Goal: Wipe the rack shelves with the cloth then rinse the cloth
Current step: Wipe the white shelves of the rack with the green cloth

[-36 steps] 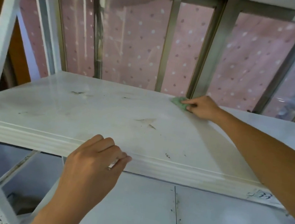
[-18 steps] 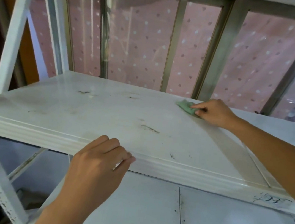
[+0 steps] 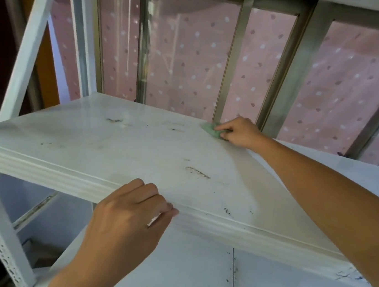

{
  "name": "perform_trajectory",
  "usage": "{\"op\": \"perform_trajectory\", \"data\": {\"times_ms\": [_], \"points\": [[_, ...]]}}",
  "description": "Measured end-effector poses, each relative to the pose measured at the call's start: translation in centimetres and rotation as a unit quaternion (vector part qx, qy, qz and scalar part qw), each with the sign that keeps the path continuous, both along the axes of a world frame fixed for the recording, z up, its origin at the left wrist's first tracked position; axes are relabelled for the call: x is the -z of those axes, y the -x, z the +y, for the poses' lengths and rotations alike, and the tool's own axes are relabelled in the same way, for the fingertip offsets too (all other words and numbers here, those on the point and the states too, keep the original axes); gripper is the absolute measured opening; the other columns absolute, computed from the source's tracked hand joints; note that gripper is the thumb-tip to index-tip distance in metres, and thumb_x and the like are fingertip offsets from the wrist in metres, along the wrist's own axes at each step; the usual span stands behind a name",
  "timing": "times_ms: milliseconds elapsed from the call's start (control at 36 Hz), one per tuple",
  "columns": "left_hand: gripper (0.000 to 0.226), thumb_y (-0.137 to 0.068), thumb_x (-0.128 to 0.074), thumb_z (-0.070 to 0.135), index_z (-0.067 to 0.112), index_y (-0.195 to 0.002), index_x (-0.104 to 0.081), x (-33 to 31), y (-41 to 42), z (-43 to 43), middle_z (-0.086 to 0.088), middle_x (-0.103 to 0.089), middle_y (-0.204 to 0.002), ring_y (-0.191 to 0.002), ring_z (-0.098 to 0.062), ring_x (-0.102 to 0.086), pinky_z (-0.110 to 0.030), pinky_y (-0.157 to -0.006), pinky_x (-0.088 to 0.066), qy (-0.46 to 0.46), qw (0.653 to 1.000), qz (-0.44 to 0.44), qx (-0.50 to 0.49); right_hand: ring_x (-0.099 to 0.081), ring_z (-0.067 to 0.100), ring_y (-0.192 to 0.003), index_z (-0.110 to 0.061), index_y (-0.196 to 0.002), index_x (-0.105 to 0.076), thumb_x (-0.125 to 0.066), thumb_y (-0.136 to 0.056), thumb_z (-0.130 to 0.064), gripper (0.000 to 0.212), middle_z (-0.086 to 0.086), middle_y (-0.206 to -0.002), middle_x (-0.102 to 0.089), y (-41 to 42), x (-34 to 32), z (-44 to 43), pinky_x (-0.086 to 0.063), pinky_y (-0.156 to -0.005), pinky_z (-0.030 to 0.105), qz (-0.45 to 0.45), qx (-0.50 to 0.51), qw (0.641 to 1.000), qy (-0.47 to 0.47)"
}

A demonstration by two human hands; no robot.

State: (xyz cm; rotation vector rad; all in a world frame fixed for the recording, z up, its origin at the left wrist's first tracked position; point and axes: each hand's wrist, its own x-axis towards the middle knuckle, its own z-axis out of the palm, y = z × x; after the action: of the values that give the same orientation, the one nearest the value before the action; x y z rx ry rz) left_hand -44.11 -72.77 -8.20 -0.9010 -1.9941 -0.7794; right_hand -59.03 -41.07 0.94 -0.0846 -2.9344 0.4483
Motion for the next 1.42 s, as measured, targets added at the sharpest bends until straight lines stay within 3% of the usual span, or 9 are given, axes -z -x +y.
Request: {"op": "perform_trajectory", "data": {"times_ms": [167,306,417,472,667,944,1167,1278,1417], "points": [[0.019,-0.086,-0.075,0.023,0.016,-0.069,-0.072,0.1,-0.3,0.0,0.007,-0.063,-0.07,-0.065,-0.017,-0.055,-0.031,-0.051,-0.046,-0.009,1.0,0.003,-0.005,-0.054,-0.007,-0.121,-0.034,-0.121,-0.068,-0.067,-0.09,-0.013,0.038,-0.017,-0.131,-0.061,-6.0,0.5,-7.9,-0.037,-0.102,0.008,-0.028,-0.187,0.981,0.045],[0.022,-0.087,-0.075,0.021,0.015,-0.066,-0.069,0.0,-0.2,0.1,0.007,-0.061,-0.068,-0.063,-0.017,-0.054,-0.026,-0.052,-0.042,-0.004,1.0,0.016,-0.002,-0.053,-0.012,-0.119,-0.032,-0.12,-0.069,-0.069,-0.09,-0.011,0.037,-0.017,-0.129,-0.062,-10.0,0.6,-7.9,-0.039,-0.104,0.011,-0.035,-0.212,0.974,0.07],[0.023,-0.086,-0.075,0.024,0.018,-0.064,-0.069,-0.1,-0.1,0.1,0.01,-0.06,-0.066,-0.062,-0.014,-0.053,-0.019,-0.053,-0.036,0.0,1.0,0.015,-0.014,-0.051,-0.029,-0.072,-0.029,-0.122,-0.069,-0.067,-0.092,-0.015,0.033,-0.019,-0.119,-0.065,-8.5,1.0,-5.9,-0.042,-0.072,-0.002,0.018,-0.139,0.989,0.055],[0.023,-0.085,-0.075,0.024,0.018,-0.064,-0.069,-0.1,-0.1,0.0,0.01,-0.059,-0.066,-0.061,-0.013,-0.051,-0.019,-0.052,-0.035,0.002,1.0,0.013,-0.011,-0.053,-0.019,-0.064,-0.027,-0.123,-0.069,-0.065,-0.093,-0.016,0.032,-0.011,-0.12,-0.068,-7.1,1.0,-4.4,-0.035,-0.064,-0.001,0.044,-0.085,0.995,0.016],[0.02,-0.083,-0.075,0.024,0.019,-0.064,-0.069,-0.4,-0.2,-0.2,0.012,-0.057,-0.065,-0.063,-0.01,-0.048,-0.022,-0.047,-0.039,0.015,1.0,-0.003,-0.014,-0.06,0.027,-0.114,-0.024,-0.125,-0.068,-0.057,-0.096,-0.02,0.031,0.007,-0.131,-0.064,-6.8,0.1,5.0,-0.043,-0.095,0.026,0.017,0.083,0.993,-0.086],[0.019,-0.084,-0.075,0.023,0.019,-0.066,-0.069,-0.4,-0.4,-0.3,0.012,-0.057,-0.066,-0.063,-0.012,-0.051,-0.017,-0.049,-0.033,0.011,1.0,-0.012,-0.006,-0.062,0.016,-0.096,-0.031,-0.12,-0.069,-0.067,-0.091,-0.02,0.031,0.002,-0.119,-0.071,-15.4,0.0,8.0,-0.04,-0.081,0.02,0.005,0.143,0.989,-0.044],[0.022,-0.086,-0.074,0.022,0.016,-0.065,-0.069,0.0,-0.2,-0.2,0.008,-0.06,-0.066,-0.064,-0.017,-0.052,-0.026,-0.047,-0.038,-0.012,1.0,-0.003,0.002,-0.059,-0.005,-0.115,-0.034,-0.119,-0.068,-0.07,-0.089,-0.011,0.038,-0.018,-0.125,-0.062,-24.1,2.1,-4.4,-0.037,-0.108,0.015,0.059,-0.015,0.998,-0.023],[0.021,-0.082,-0.083,0.014,0.014,-0.065,-0.07,0.2,-0.4,-0.2,0.007,-0.061,-0.066,-0.064,-0.016,-0.052,-0.015,-0.051,-0.029,-0.015,1.0,-0.011,-0.006,-0.061,0.02,-0.091,-0.035,-0.124,-0.066,-0.056,-0.095,-0.015,0.037,-0.007,-0.122,-0.068,-25.5,2.0,-6.2,-0.041,-0.081,0.017,0.053,0.071,0.992,-0.092],[0.019,-0.08,-0.084,0.014,0.014,-0.066,-0.072,-0.1,-0.1,-0.4,0.008,-0.06,-0.065,-0.065,-0.014,-0.053,-0.015,-0.05,-0.028,0.0,1.0,-0.017,0.015,-0.057,0.029,-0.1,-0.026,-0.122,-0.069,-0.048,-0.093,-0.012,0.039,0.007,-0.11,-0.069,-27.1,1.9,-5.0,-0.039,-0.077,0.03,0.028,0.242,0.955,-0.171]]}}
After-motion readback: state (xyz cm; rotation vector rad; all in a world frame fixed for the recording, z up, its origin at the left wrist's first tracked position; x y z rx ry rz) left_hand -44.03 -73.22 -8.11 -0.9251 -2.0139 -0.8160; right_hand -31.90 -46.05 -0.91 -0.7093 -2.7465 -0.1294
